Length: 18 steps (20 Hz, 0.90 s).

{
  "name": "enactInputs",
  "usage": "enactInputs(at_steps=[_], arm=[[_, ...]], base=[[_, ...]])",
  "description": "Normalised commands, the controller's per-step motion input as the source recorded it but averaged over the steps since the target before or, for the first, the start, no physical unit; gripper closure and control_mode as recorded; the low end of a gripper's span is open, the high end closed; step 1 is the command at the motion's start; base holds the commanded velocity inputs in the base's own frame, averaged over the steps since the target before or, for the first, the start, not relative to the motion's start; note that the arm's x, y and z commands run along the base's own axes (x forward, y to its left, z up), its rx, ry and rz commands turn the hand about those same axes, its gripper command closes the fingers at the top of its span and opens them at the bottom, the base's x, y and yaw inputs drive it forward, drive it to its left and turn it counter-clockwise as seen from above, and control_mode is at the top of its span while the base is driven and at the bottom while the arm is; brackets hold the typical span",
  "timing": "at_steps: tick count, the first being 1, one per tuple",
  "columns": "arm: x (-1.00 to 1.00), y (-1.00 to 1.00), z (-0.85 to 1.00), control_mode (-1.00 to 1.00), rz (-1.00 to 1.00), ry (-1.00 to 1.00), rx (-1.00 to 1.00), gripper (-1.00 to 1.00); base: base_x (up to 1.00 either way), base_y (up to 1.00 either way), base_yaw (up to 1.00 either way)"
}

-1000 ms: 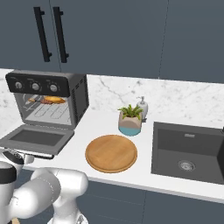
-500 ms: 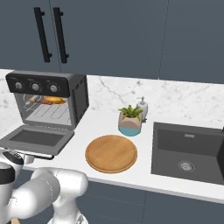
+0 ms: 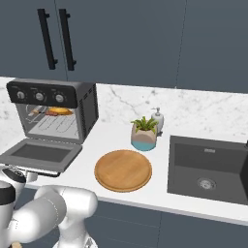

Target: Pick up the kebab skewer and baguette bread, and place them inside the toaster oven. Close the toaster oven door and start by setting the timer.

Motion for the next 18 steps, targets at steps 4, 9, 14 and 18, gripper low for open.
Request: enactInputs(at_steps=[4, 9, 14, 18], arm=[[0.33, 0.00, -0.09, -1.00, 0.00, 0.00, 0.00, -1.00], [0.41, 0.00, -0.01, -1.00, 0.00, 0.00, 0.00, -1.00], [0.40, 0.00, 0.00, -1.00, 0.00, -0.01, 0.00, -1.00], [0.23, 0.00, -0.04, -1.00, 0.00, 0.00, -0.01, -1.00]], base=[[0.00, 0.00, 0.00], [0.00, 0.00, 0.00], [0.00, 0.00, 0.00], [0.00, 0.00, 0.00]])
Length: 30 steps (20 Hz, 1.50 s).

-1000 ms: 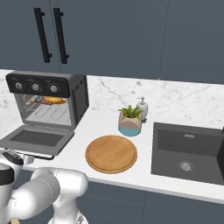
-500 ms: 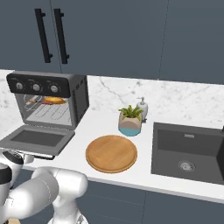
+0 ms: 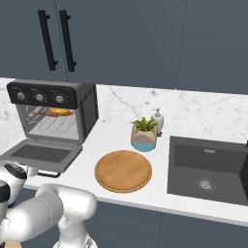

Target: Pick up the kebab skewer and baguette bread, and place them inside the toaster oven. Close the toaster oven door and start by setting the timer.

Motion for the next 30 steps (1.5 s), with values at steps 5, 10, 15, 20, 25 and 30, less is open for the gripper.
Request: enactInputs(at_steps=[5, 10, 15, 20, 25, 30], arm=[[-0.07, 0.00, -0.13, -1.00, 0.00, 0.00, -0.01, -1.00], [-0.38, 0.00, -0.07, -1.00, 0.00, 0.00, 0.00, -1.00], [-0.60, 0.00, 0.00, -1.00, 0.00, 0.00, 0.00, -1.00], [-0.57, 0.00, 0.00, -1.00, 0.00, 0.00, 0.00, -1.00], [-0.07, 0.00, -0.01, -1.00, 0.00, 0.02, 0.00, -1.00], [0.07, 0.00, -0.16, -1.00, 0.00, 0.11, 0.00, -1.00]], base=[[0.00, 0.00, 0.00], [0.00, 0.00, 0.00], [0.00, 0.00, 0.00], [0.00, 0.00, 0.00], [0.00, 0.00, 0.00], [0.00, 0.00, 0.00]])
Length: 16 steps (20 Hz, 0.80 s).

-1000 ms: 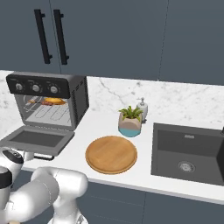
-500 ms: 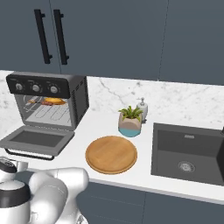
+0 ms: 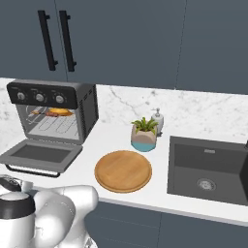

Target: Pick up the kebab skewer and baguette bread, and place them inside the toaster oven. Close the toaster oven door and start by setting the timer.

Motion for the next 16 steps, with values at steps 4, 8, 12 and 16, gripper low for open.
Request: enactInputs(at_steps=[4, 8, 12, 16], arm=[[0.13, 0.00, -0.12, -1.00, 0.00, 0.06, 0.00, -1.00], [0.13, 0.00, -0.03, -1.00, 0.00, 0.02, 0.00, -1.00], [0.15, 0.00, -0.08, -1.00, 0.00, 0.03, 0.00, -1.00], [0.21, 0.00, -0.05, -1.00, 0.00, 0.03, 0.00, -1.00]], base=[[0.00, 0.00, 0.00], [0.00, 0.00, 0.00], [0.00, 0.00, 0.00], [0.00, 0.00, 0.00]])
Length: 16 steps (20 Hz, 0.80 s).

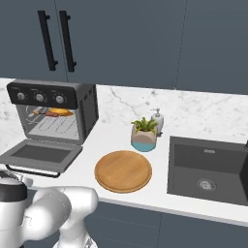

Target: Pick up the kebab skewer and baguette bread, and place them inside the toaster oven. Close the toaster oven door and start by setting the timer.

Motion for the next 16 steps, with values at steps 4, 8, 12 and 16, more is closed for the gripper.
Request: enactInputs(at_steps=[4, 8, 12, 16], arm=[[0.29, 0.00, -0.18, -1.00, 0.00, 0.03, 0.00, -1.00], [0.30, 0.00, -0.26, -1.00, 0.00, 0.06, 0.00, -1.00], [0.29, 0.00, -0.40, -1.00, 0.00, 0.09, 0.00, -1.00], [0.26, 0.00, -0.45, -1.00, 0.00, 0.10, 0.00, -1.00]], base=[[0.00, 0.00, 0.00], [0.00, 0.00, 0.00], [0.00, 0.00, 0.00], [0.00, 0.00, 0.00]])
